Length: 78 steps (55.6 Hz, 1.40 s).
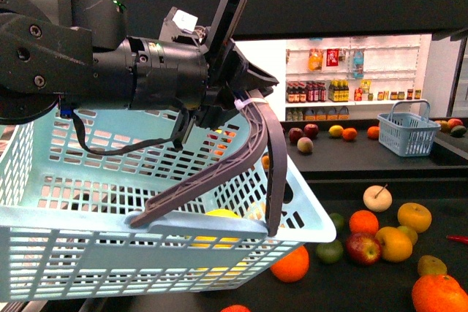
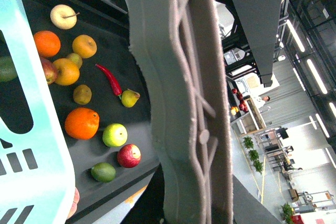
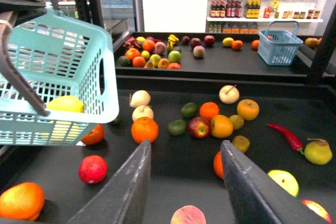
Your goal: Pick lemon from shelf
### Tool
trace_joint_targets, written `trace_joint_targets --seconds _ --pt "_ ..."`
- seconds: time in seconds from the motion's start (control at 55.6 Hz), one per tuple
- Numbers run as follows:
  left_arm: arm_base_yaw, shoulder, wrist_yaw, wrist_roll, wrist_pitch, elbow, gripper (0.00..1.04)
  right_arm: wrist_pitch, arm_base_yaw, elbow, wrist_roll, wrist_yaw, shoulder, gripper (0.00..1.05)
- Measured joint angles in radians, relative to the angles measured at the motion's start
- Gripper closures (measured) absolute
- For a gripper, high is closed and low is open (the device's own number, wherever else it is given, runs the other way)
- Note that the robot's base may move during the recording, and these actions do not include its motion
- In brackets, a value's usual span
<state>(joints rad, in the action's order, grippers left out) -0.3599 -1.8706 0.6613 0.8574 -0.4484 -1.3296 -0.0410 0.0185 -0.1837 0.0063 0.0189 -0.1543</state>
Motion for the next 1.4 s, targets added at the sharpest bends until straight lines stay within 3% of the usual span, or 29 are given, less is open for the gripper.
trace_joint_targets --seconds 0.198,1.116,1.278,1.404 --pt "0.0 0.0 0.001 0.0 0.0 0.0 0.97 0.018 -0.015 0.064 -0.003 -0.015 0.051 1.02" --pt "0.0 0.0 0.001 0.0 0.0 0.0 0.97 0.038 -0.016 0.169 -0.003 -0.016 0.148 1.02" --pt "0.0 0.0 0.001 0.0 0.0 0.0 0.97 0.038 -0.016 0.169 -0.004 -0.016 0.149 0.66" --pt "0.0 0.0 0.001 0.0 0.0 0.0 0.97 0.038 -0.016 0.169 -0.004 -0.016 0.149 0.44"
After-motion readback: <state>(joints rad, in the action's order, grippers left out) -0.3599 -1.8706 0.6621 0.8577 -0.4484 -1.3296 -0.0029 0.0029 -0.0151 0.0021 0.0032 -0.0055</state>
